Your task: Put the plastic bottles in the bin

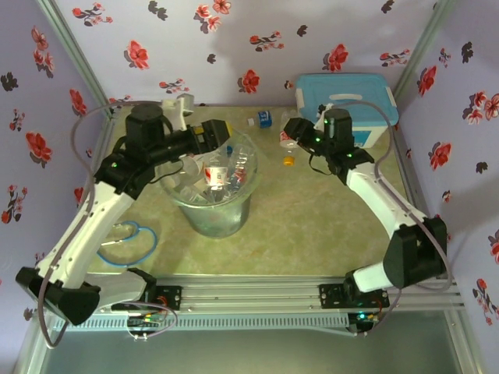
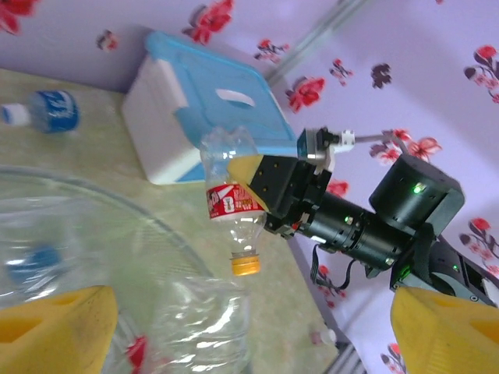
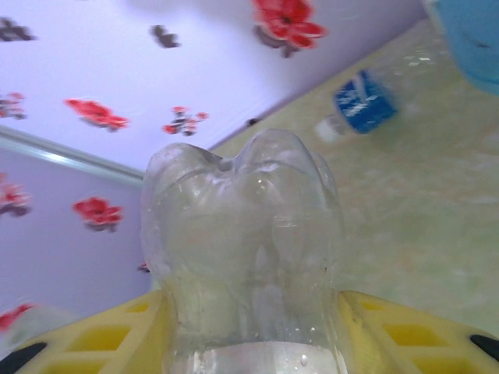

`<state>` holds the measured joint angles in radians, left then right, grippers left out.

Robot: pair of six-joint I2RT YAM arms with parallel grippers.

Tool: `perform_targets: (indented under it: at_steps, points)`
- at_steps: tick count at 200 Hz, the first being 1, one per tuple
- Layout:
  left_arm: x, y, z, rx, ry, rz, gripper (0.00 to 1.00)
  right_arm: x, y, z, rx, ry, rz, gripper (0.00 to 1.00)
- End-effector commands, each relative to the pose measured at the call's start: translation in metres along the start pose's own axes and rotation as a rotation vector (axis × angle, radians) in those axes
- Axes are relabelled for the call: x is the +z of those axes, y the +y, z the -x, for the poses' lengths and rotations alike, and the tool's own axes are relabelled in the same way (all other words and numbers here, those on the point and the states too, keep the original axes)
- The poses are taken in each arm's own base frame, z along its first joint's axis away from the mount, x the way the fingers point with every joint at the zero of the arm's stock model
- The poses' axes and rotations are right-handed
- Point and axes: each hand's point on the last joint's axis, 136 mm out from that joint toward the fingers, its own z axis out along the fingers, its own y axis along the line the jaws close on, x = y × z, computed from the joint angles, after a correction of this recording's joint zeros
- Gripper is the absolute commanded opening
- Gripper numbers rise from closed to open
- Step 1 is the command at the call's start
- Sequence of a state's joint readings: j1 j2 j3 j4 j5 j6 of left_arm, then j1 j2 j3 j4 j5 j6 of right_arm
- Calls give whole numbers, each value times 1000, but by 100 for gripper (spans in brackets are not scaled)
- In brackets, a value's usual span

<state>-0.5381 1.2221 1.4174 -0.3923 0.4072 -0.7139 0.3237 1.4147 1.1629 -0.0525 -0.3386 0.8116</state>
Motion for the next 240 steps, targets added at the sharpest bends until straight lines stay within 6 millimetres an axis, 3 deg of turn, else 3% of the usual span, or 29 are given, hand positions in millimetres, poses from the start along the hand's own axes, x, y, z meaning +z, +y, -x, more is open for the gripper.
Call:
perform_targets:
  at_steps: [1,44,102,139,199,240]
  points:
    - [13,-41,6,15,-9,-148,94,-26,70,8,11,32,274,52]
    - [43,-64,-10,22,37,-226,99,-56,131,14,45,37,542,52]
    - [71,-65,-11,-24,31,-262,92,-75,170,6,75,73,726,51]
    - [83,-64,-7,-45,20,-274,85,-73,180,-4,89,110,771,50]
    - [83,-72,2,-52,-10,-310,76,-70,185,-10,98,137,801,50]
    - [84,-73,4,-52,-17,-313,61,-66,186,-9,106,145,812,53]
